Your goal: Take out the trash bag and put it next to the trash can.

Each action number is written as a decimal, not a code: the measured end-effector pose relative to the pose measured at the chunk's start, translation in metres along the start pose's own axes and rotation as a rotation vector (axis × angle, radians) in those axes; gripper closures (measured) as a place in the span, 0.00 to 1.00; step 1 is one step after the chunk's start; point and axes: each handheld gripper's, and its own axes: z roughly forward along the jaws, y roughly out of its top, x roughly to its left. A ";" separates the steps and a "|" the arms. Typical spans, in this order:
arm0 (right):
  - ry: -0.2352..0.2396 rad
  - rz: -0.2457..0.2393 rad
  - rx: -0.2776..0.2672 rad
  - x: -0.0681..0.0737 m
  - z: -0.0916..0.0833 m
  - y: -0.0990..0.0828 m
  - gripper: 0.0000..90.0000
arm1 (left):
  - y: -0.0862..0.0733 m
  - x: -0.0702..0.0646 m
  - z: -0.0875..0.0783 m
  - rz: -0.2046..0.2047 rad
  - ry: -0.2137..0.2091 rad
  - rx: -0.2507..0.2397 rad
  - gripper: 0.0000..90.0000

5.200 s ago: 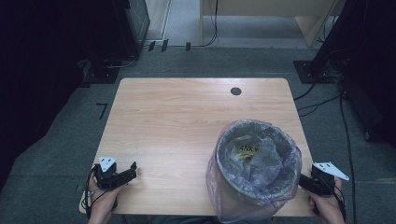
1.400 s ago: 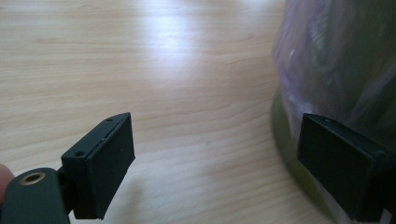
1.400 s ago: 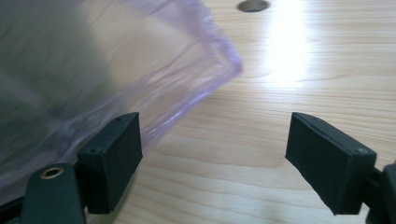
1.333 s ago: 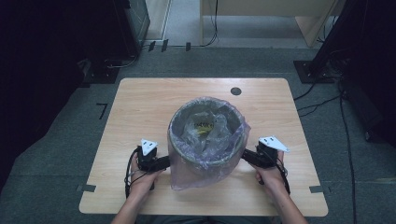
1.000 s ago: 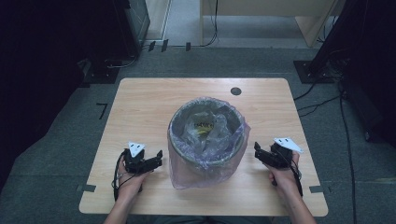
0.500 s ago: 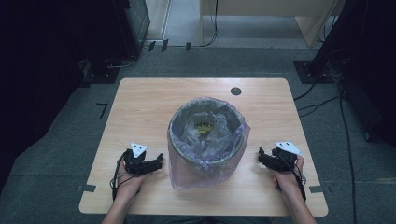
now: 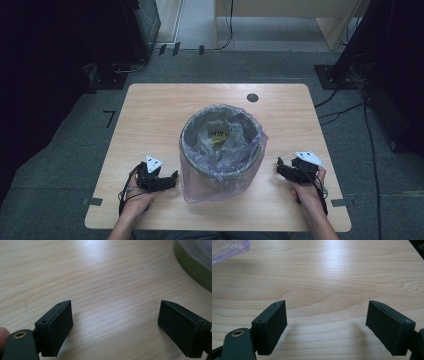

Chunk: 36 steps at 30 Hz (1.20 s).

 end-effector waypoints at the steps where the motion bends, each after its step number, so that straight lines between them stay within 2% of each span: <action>1: 0.000 -0.001 0.000 0.000 0.000 0.000 0.19 | 0.000 -0.002 0.000 0.014 -0.012 0.002 0.13; 8: -0.004 -0.004 0.000 0.001 0.001 0.000 0.19 | -0.002 -0.017 -0.004 0.131 -0.132 0.019 0.14; 11: 0.003 -0.012 -0.004 0.002 0.000 0.000 0.19 | -0.003 -0.024 -0.004 0.158 -0.161 0.018 0.14; 13: 0.006 -0.013 -0.005 0.003 0.000 0.000 0.19 | -0.002 -0.029 -0.004 0.161 -0.174 0.016 0.14; 16: 0.022 -0.024 -0.006 0.007 -0.001 0.000 0.19 | 0.001 -0.032 -0.006 0.125 -0.224 -0.014 0.14; 20: 0.051 -0.053 -0.008 0.014 -0.004 -0.003 0.19 | 0.009 -0.033 -0.013 0.082 -0.249 -0.084 0.14; 22: 0.077 -0.088 -0.001 0.021 -0.006 -0.005 0.19 | 0.012 -0.033 -0.015 0.068 -0.251 -0.109 0.14; 24: 0.083 -0.099 0.002 0.023 -0.006 -0.005 0.19 | 0.014 -0.033 -0.018 0.056 -0.256 -0.130 0.14; 29: 0.124 -0.180 0.012 0.038 -0.008 -0.008 0.18 | 0.018 -0.035 -0.021 0.040 -0.269 -0.165 0.14; 32: 0.159 -0.230 0.018 0.050 -0.010 -0.010 0.18 | 0.021 -0.033 -0.024 0.016 -0.280 -0.193 0.14; 36: 0.184 -0.238 0.016 0.057 -0.011 -0.011 0.18 | 0.023 -0.029 -0.028 -0.009 -0.285 -0.224 0.14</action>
